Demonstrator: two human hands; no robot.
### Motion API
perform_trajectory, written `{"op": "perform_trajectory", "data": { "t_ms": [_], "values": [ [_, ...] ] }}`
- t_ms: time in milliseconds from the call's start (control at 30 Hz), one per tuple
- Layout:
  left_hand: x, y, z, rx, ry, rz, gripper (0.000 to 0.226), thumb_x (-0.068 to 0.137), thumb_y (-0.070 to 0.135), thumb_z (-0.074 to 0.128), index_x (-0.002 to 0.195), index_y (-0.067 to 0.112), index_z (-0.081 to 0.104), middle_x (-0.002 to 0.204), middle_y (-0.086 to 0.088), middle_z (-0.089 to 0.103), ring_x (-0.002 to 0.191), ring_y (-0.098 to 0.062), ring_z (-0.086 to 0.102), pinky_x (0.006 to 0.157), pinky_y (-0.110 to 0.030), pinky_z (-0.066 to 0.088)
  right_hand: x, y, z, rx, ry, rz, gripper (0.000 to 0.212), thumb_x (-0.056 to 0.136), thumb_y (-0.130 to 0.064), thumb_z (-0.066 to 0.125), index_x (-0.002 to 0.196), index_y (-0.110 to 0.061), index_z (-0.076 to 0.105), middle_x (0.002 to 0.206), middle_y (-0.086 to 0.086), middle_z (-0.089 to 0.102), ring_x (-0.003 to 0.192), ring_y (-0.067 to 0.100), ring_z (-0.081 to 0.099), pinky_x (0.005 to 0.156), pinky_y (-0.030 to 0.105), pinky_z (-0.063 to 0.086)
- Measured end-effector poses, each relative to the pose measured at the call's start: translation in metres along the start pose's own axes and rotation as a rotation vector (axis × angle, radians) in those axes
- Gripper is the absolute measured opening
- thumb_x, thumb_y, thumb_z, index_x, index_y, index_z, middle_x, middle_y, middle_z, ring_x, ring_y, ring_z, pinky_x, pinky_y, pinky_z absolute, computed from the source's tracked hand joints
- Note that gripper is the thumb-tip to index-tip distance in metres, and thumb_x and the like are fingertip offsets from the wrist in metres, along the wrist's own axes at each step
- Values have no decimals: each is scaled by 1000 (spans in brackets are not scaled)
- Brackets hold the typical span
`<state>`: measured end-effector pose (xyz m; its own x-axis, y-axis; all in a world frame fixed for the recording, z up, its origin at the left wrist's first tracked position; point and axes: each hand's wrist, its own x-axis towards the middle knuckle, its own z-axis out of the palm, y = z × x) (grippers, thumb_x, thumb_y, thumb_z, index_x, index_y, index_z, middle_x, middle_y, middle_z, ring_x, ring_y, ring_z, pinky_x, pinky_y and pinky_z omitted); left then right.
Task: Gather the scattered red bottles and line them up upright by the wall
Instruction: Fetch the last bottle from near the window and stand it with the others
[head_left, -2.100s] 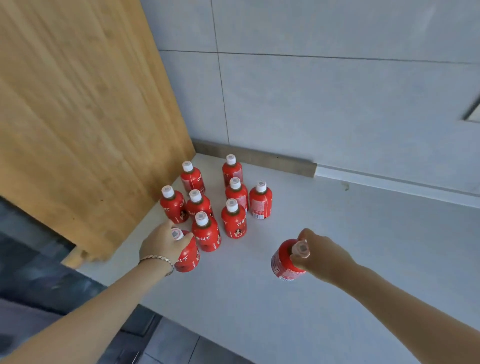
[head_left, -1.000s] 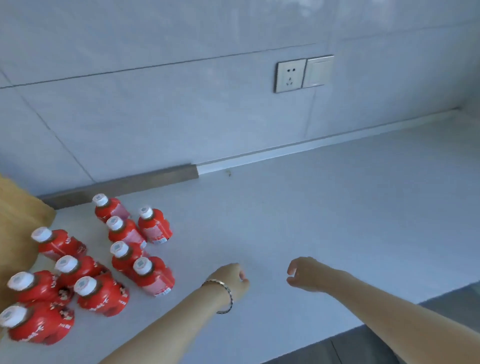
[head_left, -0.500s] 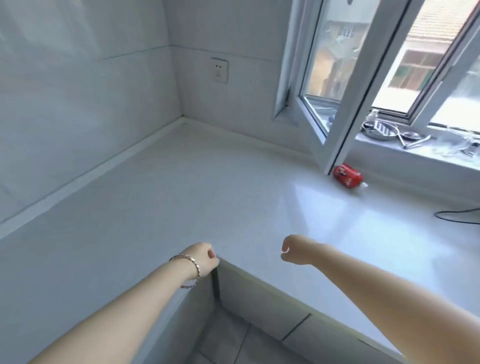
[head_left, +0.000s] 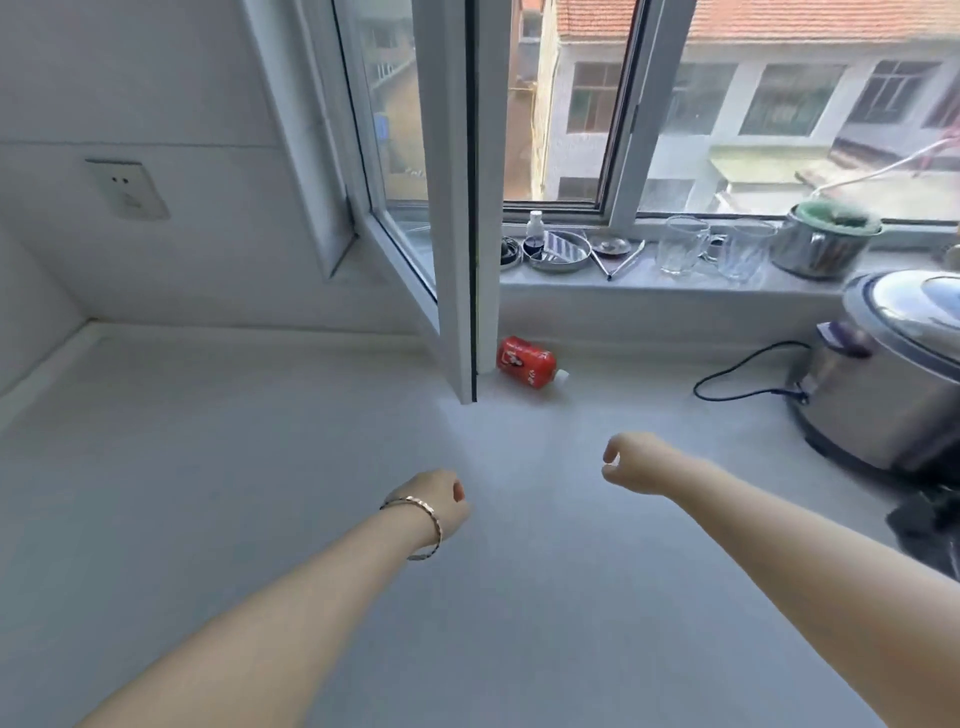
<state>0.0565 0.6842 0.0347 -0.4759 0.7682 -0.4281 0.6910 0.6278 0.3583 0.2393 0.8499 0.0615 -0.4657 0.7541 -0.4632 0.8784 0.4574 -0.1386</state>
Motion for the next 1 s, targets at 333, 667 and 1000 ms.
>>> {"op": "perform_trajectory", "data": {
  "t_ms": [333, 667, 1000],
  "values": [
    [79, 15, -2, 0, -40, -38, 5, 88, 22, 44, 85, 23, 48, 106, -3, 62, 86, -20, 50, 87, -30, 47, 111, 24, -8, 106, 10, 34, 46, 93, -20, 46, 137, -7, 42, 139, 12, 47, 124, 28, 49, 95, 32, 42],
    [103, 16, 18, -176, 20, -325, 9, 87, 21, 44, 84, 21, 52, 78, 6, 53, 86, -23, 58, 76, -31, 47, 239, -11, -9, 257, 71, -132, 37, 95, -17, 43, 127, 0, 38, 133, 20, 44, 117, 39, 51, 90, 41, 43],
    [72, -11, 33, -275, 112, -526, 9, 88, 20, 45, 82, 20, 52, 76, 7, 52, 79, -20, 54, 70, -24, 41, 247, -3, 5, 236, 120, -376, 26, 86, -10, 50, 112, -6, 47, 107, 20, 59, 85, 34, 53, 71, 33, 39]
  ]
}}
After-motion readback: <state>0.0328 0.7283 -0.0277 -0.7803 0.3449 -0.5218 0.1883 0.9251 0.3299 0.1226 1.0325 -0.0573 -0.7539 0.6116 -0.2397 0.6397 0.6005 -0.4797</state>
